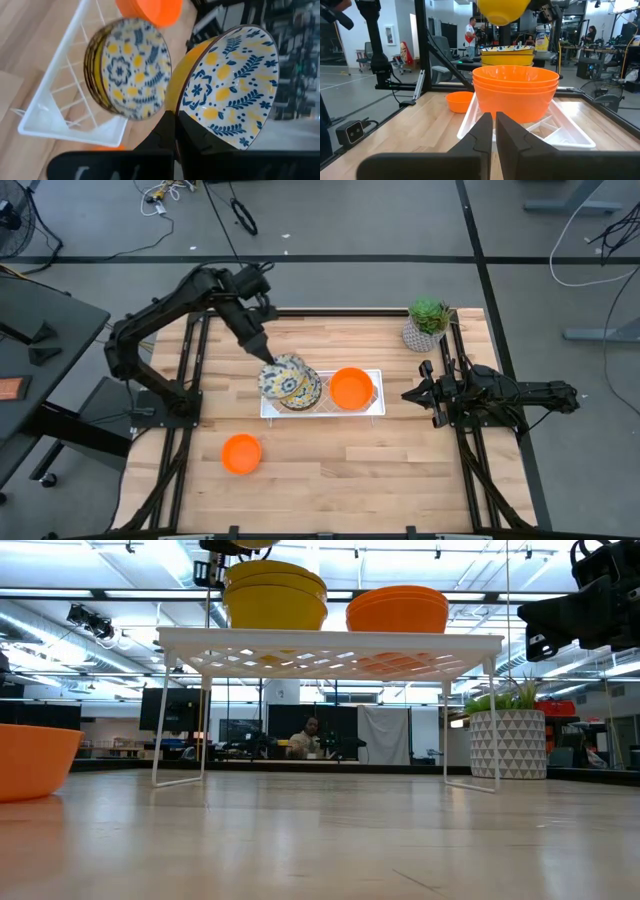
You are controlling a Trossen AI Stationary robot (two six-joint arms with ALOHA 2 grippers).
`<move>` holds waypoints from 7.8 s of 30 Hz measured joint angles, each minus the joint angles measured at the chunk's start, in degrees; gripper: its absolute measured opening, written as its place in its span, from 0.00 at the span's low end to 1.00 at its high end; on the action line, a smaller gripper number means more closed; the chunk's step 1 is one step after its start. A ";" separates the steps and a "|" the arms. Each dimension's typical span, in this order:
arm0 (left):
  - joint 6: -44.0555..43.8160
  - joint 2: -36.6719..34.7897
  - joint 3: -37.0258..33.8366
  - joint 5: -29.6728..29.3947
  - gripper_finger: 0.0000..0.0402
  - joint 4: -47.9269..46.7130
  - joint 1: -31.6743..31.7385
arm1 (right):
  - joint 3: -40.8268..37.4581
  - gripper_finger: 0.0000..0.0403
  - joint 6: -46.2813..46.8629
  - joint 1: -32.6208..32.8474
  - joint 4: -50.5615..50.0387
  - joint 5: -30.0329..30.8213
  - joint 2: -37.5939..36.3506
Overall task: Pick & Place Mini bowls
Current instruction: Stack the white patterned bowl on the white patterned bowl on the shelf, then stack the orange bowl on the orange bowl on the shelf
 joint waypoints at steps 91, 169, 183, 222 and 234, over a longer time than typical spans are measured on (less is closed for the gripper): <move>-3.57 7.29 -0.04 -18.90 0.44 2.94 -7.10 | 0.02 0.07 -0.02 0.00 0.00 0.00 0.00; -29.80 -15.69 -35.22 -35.09 0.47 5.56 -41.37 | 0.02 0.07 -0.01 0.01 0.00 0.00 0.00; -35.94 -15.66 -47.42 -35.39 0.47 19.67 -47.45 | 0.02 0.07 -0.01 0.00 0.00 0.00 0.00; -45.88 -15.59 -61.18 -36.06 0.23 31.14 -51.30 | 0.02 0.07 -0.02 0.00 0.00 0.00 0.00; -47.60 -15.59 -61.18 -34.36 0.01 31.25 -51.30 | 0.02 0.07 -0.01 0.00 0.00 0.00 0.00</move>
